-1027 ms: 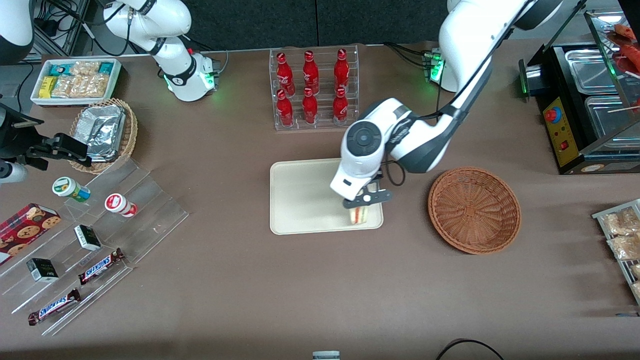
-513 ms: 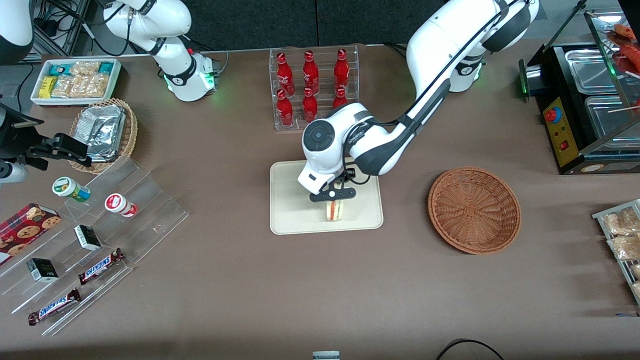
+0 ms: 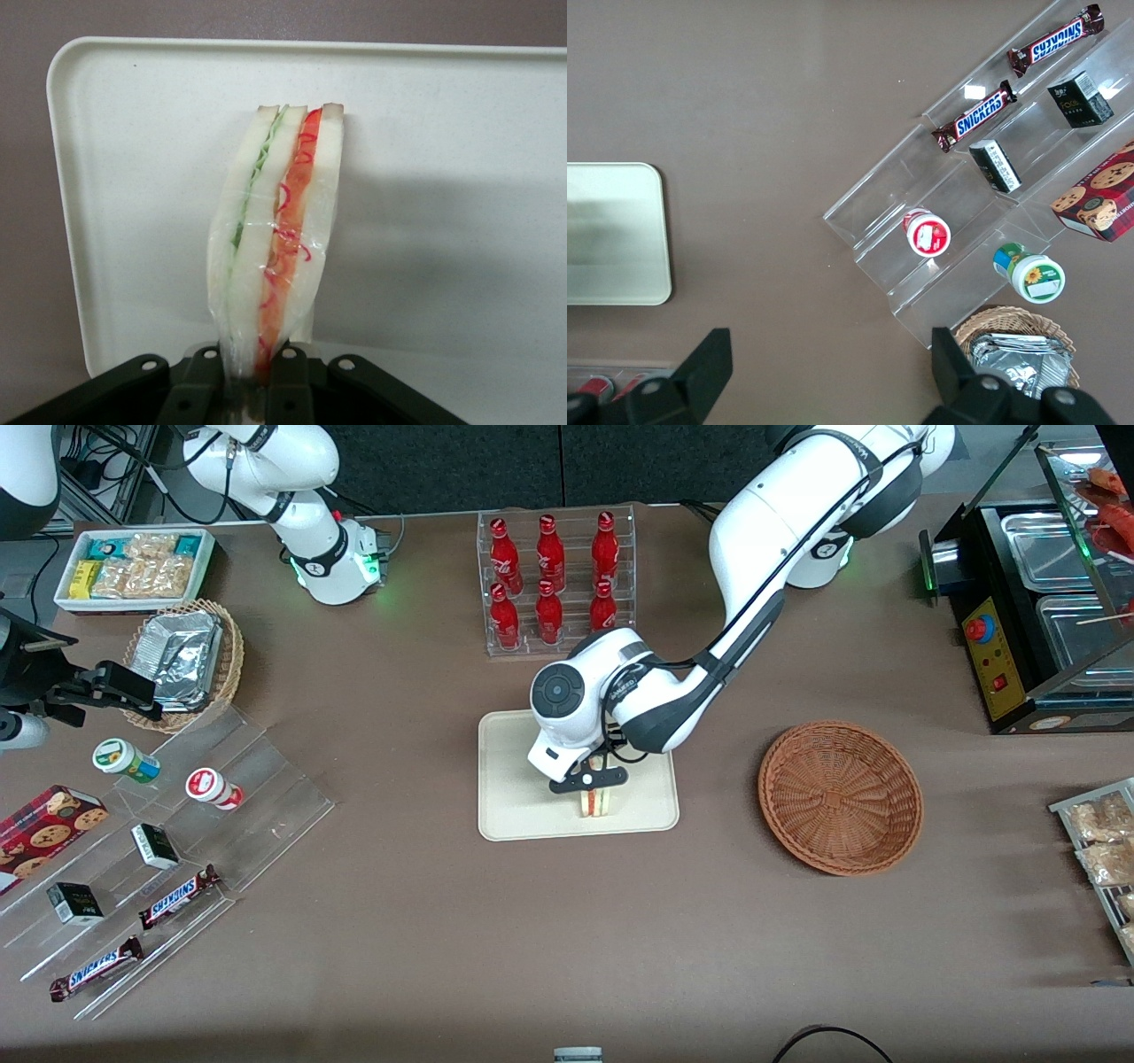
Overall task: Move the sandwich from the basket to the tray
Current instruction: 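Set the sandwich upright on the tray and open the left gripper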
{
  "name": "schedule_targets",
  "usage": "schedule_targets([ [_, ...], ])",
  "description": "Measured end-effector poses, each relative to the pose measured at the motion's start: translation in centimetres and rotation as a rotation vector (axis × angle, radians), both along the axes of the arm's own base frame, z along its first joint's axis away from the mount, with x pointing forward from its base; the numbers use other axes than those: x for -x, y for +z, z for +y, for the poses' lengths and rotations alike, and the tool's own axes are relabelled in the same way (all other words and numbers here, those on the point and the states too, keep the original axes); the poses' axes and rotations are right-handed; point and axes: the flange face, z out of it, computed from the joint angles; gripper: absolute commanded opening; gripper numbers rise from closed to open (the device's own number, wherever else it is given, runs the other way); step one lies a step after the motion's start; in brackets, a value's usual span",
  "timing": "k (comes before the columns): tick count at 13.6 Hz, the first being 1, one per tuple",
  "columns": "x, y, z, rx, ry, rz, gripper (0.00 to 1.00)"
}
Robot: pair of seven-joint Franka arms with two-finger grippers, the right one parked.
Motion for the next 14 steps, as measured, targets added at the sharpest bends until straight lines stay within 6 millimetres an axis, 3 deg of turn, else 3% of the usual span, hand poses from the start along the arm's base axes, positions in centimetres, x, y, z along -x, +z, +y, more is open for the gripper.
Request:
schedule_targets([
  [14,0.99,-0.38,-0.66,-0.020,0.019,0.008,0.00],
])
